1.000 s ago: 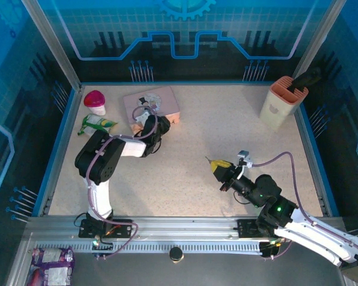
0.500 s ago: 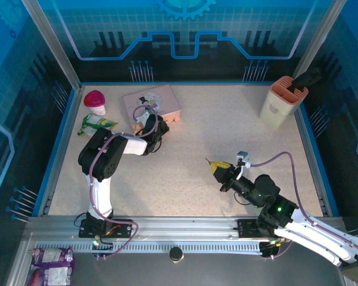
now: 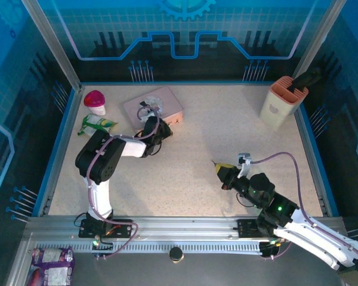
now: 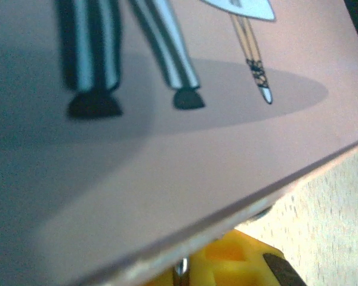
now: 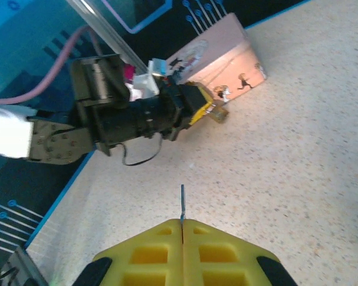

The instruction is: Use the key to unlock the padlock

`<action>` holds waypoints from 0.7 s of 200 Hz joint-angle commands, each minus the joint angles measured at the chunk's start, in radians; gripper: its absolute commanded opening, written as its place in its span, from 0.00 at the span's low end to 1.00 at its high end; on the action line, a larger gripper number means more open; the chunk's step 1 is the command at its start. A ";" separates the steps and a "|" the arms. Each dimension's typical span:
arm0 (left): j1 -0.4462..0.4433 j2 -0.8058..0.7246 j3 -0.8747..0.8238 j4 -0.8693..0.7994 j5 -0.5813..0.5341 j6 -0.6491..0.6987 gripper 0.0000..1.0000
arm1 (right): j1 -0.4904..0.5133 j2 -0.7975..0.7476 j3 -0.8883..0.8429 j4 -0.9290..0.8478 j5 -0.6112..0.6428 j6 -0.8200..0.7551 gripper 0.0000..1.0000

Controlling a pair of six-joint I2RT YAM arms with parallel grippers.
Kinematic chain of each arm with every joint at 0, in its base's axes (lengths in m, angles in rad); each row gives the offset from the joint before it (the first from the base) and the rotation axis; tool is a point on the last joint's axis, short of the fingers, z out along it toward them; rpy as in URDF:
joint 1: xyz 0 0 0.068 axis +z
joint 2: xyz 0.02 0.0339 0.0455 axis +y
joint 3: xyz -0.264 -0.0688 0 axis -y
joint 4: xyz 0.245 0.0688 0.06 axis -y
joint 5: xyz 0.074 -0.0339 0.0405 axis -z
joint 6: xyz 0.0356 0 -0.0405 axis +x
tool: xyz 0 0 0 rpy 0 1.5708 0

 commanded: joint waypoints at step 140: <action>-0.195 -0.249 -0.159 -0.078 0.410 0.259 0.00 | -0.052 0.219 -0.017 0.092 -0.072 0.219 0.00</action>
